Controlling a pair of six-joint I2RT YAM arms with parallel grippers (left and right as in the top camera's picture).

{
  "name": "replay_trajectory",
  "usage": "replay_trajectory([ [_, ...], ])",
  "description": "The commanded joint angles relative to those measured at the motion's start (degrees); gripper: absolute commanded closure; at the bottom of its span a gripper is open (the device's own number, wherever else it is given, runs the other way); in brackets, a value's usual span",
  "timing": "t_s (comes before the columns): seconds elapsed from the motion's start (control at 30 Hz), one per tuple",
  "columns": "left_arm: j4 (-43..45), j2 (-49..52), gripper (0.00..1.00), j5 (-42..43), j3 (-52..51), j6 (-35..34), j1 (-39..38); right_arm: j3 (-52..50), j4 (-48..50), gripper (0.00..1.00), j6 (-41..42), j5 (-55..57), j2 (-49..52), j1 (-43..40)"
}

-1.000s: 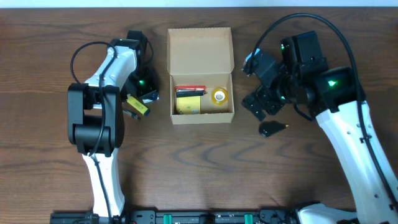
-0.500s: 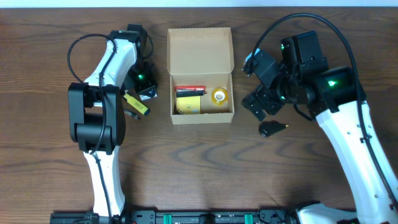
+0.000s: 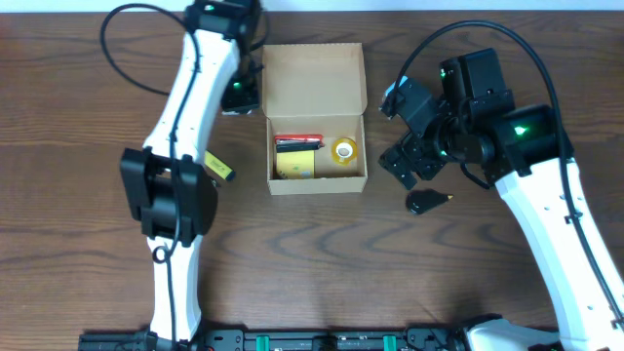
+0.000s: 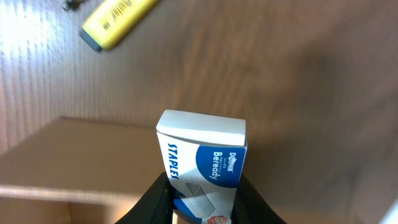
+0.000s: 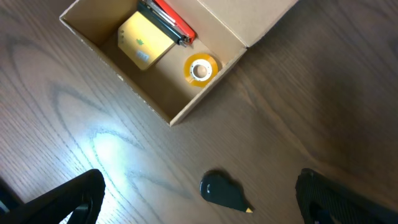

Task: Pack container
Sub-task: 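Carry the staples box with the left gripper over the box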

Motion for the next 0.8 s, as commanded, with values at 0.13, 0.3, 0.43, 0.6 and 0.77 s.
replay_trajectory([
  [0.13, -0.6, 0.7, 0.74, -5.1, 3.7, -5.9, -8.5, -0.1, 0.0, 0.01, 0.4, -0.2, -1.0, -0.3],
  [0.3, 0.7, 0.7, 0.73, -3.8, 3.7, -9.4, -13.5, -0.1, 0.0, 0.01, 0.4, -0.2, -1.0, -0.3],
  [0.43, 3.1, 0.7, 0.73, 0.6, 3.7, -9.4, -15.2, -0.1, 0.0, 0.01, 0.4, -0.2, -1.0, -0.3],
  [0.6, 2.9, 0.7, 0.72, 3.2, 3.7, -9.4, -15.3, -0.1, 0.0, 0.01, 0.4, -0.2, -1.0, -0.3],
  [0.77, 2.4, 0.7, 0.7, 2.7, 3.7, -9.4, -15.4, -0.1, 0.0, 0.01, 0.4, -0.2, -1.0, -0.3],
])
